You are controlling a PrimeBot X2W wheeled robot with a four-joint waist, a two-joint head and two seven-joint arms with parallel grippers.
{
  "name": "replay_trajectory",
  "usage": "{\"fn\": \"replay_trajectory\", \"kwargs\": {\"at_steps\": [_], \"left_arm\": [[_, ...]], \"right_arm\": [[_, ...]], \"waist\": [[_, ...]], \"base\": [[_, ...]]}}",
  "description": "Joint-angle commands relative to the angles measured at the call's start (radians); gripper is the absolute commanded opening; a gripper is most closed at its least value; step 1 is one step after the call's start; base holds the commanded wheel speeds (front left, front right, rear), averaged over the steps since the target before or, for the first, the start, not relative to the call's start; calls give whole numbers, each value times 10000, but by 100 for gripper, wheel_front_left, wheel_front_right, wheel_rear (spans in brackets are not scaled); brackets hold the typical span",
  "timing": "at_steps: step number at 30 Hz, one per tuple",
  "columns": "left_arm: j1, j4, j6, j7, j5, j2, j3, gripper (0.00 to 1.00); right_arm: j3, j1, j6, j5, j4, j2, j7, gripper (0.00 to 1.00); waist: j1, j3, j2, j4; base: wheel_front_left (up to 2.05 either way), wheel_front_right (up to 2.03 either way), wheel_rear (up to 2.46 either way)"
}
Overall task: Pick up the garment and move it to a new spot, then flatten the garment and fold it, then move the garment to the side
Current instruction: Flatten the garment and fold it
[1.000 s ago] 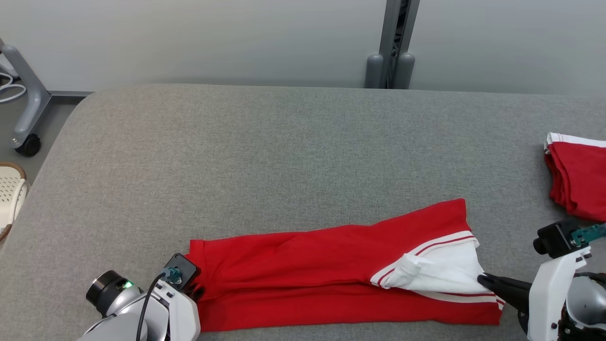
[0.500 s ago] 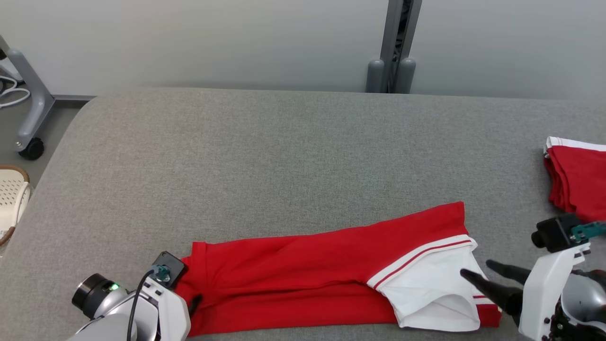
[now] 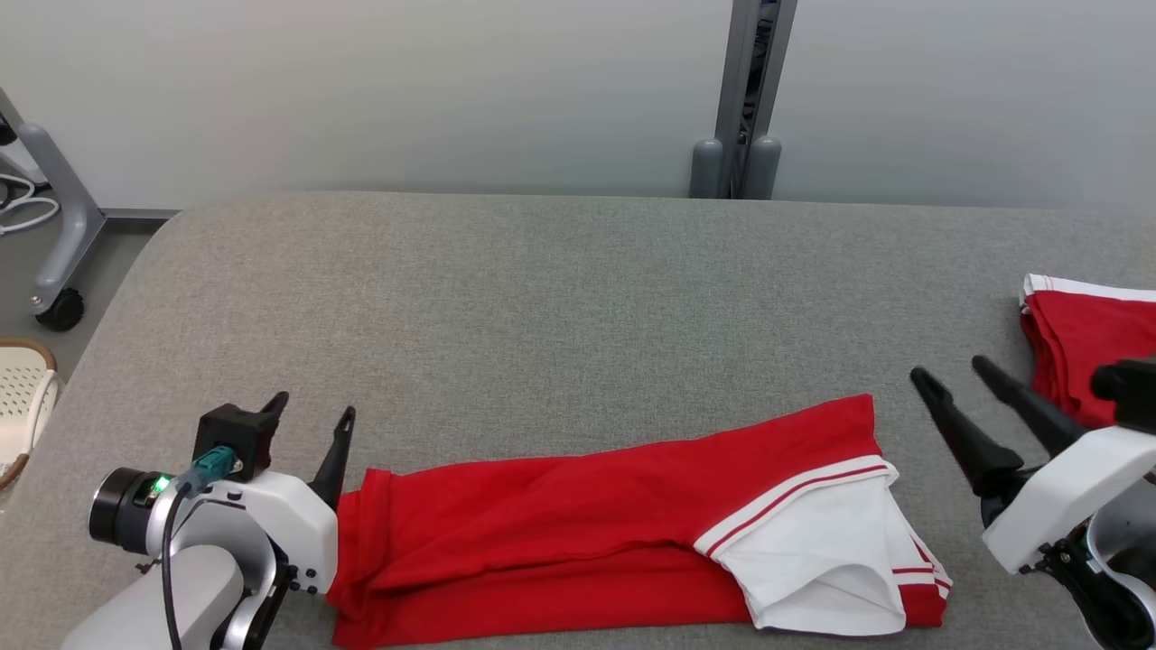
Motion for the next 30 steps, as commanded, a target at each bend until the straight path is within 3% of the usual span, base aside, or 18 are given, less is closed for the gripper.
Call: {"fn": "replay_trajectory", "kwargs": {"at_steps": [1,4,7,12,18,22,27,30], "left_arm": [[179,29,179,-231,9,-34,181,100],[463,-112,542,-689,-22,-321,960,100],[944,-746,889,-750,781,-700,2342,100],[2683,-1873,758,-750,2632,-1741,4999,100],[4376,-2669,-277,-751,4730,-3281,7457,100],[5105,-2659,-1135,-752,5735,-4168,8439,100],[5348,-2322,-2023,-752,6466,-4771,9213,100],[5292,-2249,-2270,-753,6676,-4901,9457,100]], "right_arm": [[-134,-59,1,-249,121,75,-412,100],[-340,-94,1,-1007,499,346,-1711,100],[-531,52,1,-1389,1084,796,-2846,100],[-458,225,1,-1836,2179,1227,-3959,100],[-362,219,1,-1852,3361,1498,-4693,100],[-207,79,1,-1821,3936,1560,-4962,100],[-113,-73,1,-1630,4369,1573,-5116,100],[-50,-126,1,-1512,4500,1529,-5104,100]], "waist": [[0,-5,0,-16],[0,-9,0,-29],[0,-5,0,-26],[0,7,0,-72],[0,6,0,-115],[0,6,0,-125],[0,27,0,-100],[0,37,0,-72]], "base": [[0,0,0],[0,0,0],[0,0,0],[0,0,0],[0,0,0],[0,0,0],[0,0,0],[0,0,0]]}}
